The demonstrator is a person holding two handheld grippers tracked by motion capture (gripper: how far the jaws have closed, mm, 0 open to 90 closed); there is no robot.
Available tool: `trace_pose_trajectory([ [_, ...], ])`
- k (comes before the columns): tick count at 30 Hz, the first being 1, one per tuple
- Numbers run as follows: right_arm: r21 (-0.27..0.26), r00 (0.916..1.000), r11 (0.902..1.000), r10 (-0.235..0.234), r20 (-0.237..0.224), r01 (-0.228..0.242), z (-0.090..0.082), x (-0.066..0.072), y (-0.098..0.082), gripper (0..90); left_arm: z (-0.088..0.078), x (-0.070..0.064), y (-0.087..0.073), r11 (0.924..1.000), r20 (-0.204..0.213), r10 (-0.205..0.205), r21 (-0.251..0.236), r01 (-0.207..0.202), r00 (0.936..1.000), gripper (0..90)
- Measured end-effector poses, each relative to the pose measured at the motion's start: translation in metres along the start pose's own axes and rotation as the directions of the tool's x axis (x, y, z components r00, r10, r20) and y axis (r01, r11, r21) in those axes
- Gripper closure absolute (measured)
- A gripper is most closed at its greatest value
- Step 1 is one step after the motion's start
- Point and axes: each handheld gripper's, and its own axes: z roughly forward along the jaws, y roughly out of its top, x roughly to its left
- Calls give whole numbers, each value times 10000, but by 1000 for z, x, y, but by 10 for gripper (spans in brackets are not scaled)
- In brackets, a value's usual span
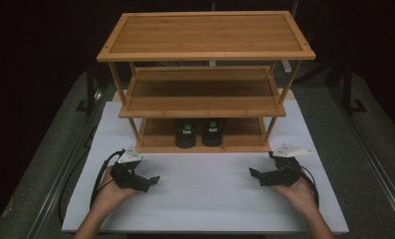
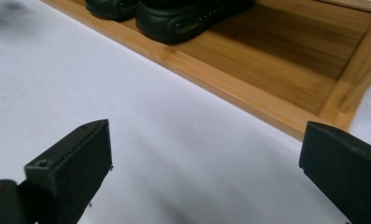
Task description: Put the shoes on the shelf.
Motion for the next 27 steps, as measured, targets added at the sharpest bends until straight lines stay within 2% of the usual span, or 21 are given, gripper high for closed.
trace_pose_trajectory([
  [9,52,9992,9999,96,386,-98,-22,-5,-18,22,-18,0,-18,9997,-188,-135,-220,131,9997,0],
  [20,340,9965,9985,404,728,-430,-42,-15,-41,22,-36,5,-46,9995,-513,-320,-82,316,9982,0],
  [27,672,9943,9968,355,1006,-423,-49,-18,-52,22,-46,8,-63,9989,-803,-460,62,466,9957,0],
])
